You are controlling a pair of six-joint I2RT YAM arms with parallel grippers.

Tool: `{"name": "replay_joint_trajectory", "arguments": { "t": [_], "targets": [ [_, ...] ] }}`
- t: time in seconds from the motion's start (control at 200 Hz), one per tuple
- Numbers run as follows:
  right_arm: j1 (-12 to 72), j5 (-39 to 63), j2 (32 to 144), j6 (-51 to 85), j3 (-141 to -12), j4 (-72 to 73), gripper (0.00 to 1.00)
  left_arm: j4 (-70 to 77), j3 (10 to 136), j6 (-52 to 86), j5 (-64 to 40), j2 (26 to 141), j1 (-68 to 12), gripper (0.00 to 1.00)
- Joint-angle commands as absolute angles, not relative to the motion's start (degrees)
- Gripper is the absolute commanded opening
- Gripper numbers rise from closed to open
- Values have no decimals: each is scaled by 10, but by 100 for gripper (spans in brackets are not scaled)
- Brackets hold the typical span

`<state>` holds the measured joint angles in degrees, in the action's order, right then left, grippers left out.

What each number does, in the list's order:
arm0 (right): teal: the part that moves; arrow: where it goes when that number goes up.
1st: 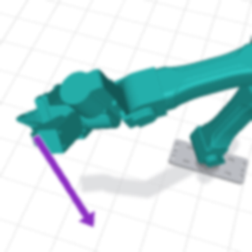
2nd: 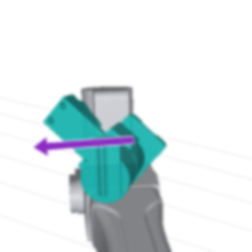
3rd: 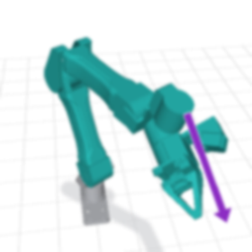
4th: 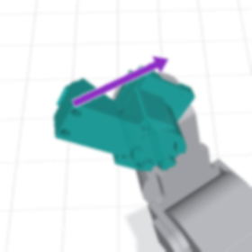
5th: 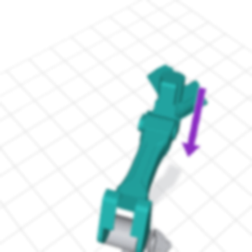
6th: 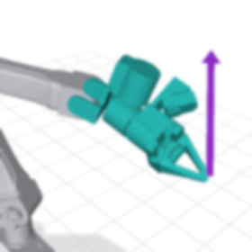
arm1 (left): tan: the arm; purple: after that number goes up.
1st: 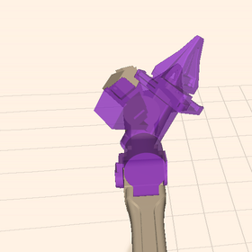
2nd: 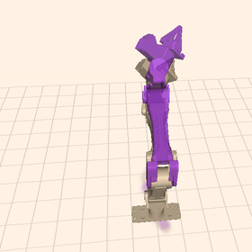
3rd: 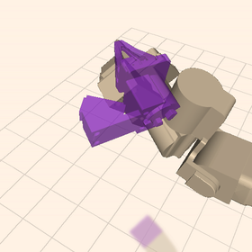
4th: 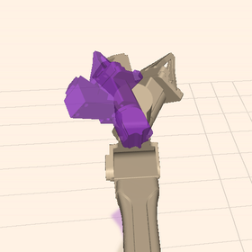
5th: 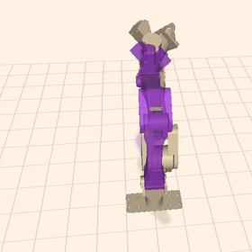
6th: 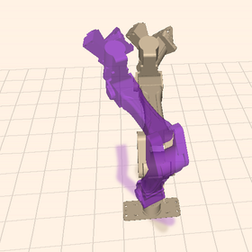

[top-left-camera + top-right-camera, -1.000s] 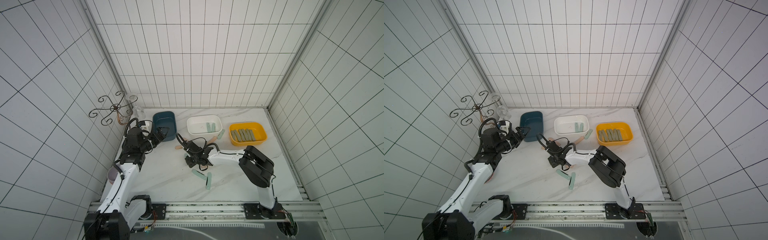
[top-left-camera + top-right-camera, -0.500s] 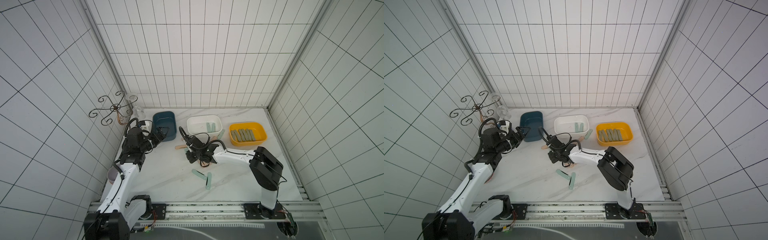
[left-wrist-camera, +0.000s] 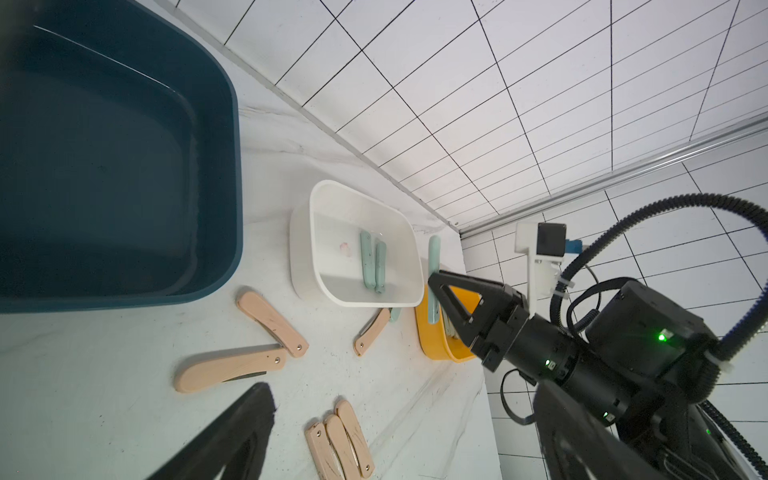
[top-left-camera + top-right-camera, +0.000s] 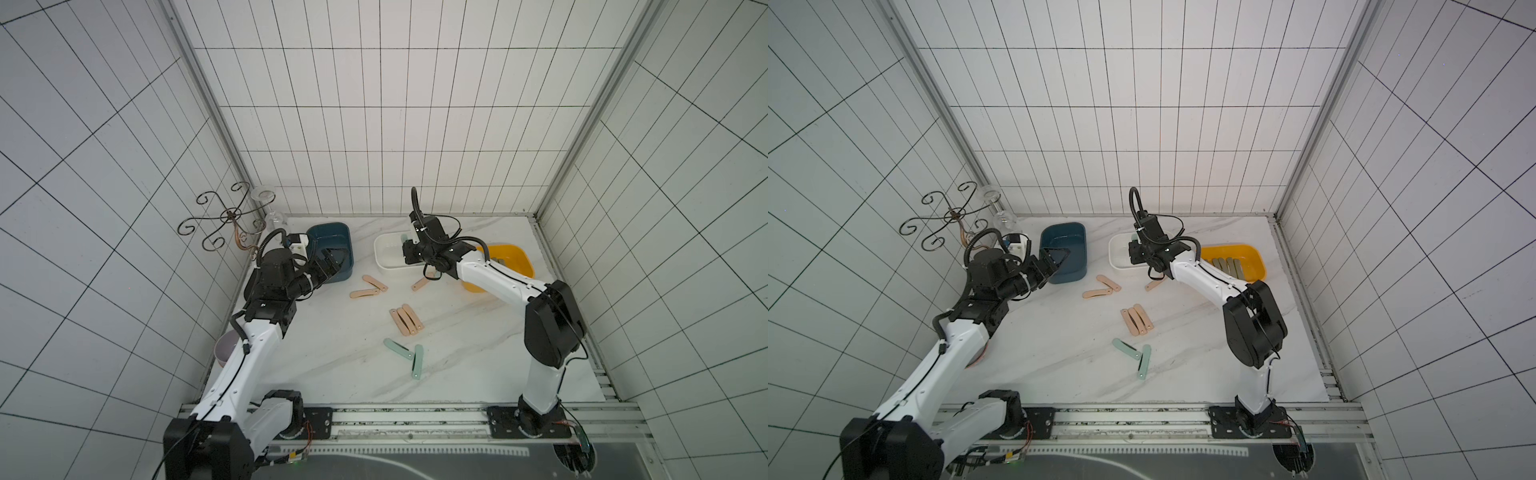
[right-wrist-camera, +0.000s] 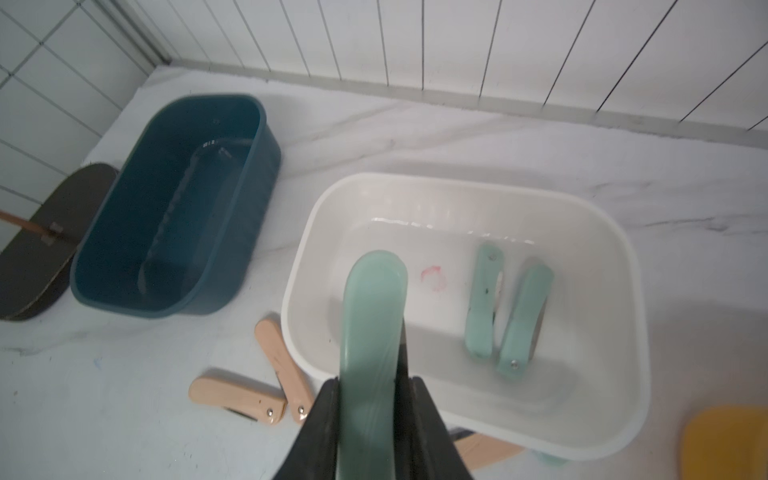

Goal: Place the fruit knives into the storage box by color
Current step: Place the fruit knife in the storage box.

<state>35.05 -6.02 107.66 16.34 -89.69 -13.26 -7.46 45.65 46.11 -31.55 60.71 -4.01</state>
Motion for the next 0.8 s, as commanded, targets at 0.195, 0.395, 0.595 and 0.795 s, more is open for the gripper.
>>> {"name": "replay_joint_trajectory", "arguments": {
  "t": [0.195,0.395,0.595,0.795],
  "targets": [
    [308,-32,1188,155,-1044,-142,26,-60,494,457,-287,635,-78,97],
    [297,-27,1236,156,-1062,-133,26,-60,504,456,-279,646,-94,97],
    [290,-26,1274,158,-1072,-125,26,-60,507,455,-274,654,-104,97],
    [285,-25,1303,157,-1085,-116,26,-60,510,454,-270,658,-110,97]
  ]
}}
